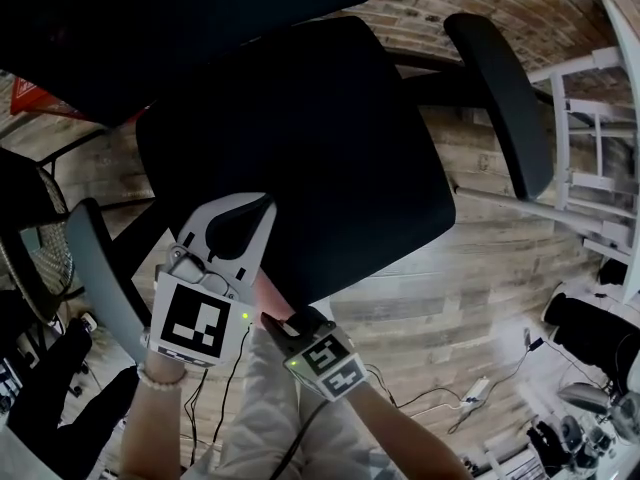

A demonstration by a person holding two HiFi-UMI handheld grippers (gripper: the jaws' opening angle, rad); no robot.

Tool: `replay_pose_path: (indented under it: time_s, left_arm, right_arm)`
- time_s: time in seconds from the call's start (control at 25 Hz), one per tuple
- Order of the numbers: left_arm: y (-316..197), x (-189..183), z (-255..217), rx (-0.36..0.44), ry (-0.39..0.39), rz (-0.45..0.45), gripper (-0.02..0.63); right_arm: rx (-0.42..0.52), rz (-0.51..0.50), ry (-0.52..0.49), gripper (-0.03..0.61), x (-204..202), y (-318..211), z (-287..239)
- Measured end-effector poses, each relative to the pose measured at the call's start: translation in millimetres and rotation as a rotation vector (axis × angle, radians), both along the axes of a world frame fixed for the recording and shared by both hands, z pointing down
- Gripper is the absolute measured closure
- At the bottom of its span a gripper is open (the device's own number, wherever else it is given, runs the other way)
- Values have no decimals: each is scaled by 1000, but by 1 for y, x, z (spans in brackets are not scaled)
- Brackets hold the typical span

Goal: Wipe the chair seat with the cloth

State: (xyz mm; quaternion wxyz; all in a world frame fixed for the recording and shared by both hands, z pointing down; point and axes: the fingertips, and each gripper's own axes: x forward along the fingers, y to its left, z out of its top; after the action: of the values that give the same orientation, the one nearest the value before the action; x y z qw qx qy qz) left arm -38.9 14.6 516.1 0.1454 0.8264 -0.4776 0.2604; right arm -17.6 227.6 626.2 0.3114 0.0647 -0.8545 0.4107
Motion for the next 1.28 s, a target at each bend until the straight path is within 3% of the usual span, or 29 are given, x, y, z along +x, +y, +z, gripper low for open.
replay_pose_path:
  time_s: [0.16, 0.4, 0.96, 1.28]
  left_arm:
    - [1, 5, -2, -3, 4, 10, 595]
    - [-5, 19, -4, -3, 23, 33, 595]
    - [-31, 60, -11, 8, 31, 134, 595]
    - [-35, 79, -1, -2, 32, 185, 595]
  right_arm:
    - [26, -5, 34, 528, 10, -5, 7]
    - [68, 85, 105, 528, 43, -44, 18]
    - [217, 431, 298, 528, 184, -177, 26]
    - [270, 365, 318, 528, 209, -203, 26]
